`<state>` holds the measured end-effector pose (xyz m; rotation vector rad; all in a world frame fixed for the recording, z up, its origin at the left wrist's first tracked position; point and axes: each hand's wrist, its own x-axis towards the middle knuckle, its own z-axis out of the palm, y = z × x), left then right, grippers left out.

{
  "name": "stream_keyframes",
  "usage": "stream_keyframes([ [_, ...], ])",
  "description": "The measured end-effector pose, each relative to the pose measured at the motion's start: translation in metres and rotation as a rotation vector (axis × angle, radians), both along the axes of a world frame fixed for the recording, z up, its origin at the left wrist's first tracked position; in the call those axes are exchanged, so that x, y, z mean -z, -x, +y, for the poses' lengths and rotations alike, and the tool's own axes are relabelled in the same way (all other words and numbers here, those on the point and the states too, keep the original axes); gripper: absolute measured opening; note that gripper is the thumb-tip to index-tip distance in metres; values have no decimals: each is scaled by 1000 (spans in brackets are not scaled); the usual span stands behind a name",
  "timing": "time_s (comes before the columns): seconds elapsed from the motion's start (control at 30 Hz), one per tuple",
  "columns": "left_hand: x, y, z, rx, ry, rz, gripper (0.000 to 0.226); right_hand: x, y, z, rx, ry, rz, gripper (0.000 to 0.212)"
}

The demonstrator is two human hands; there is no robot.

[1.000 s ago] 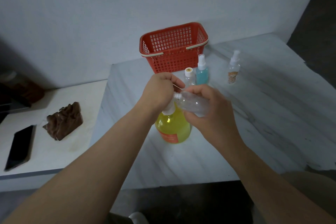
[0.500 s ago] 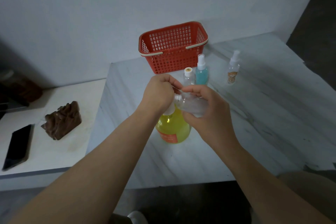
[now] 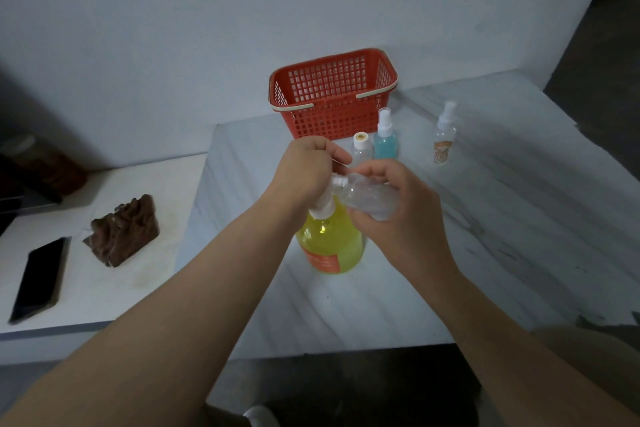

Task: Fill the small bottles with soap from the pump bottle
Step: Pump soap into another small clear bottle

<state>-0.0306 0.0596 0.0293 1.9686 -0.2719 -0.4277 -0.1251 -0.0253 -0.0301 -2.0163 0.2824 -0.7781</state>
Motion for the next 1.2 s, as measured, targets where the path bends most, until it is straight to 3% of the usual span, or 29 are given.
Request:
stream_keyframes([
  [1.2, 1, 5, -1, -18, 19, 4, 35, -2, 1, 1, 4, -20, 5, 34],
])
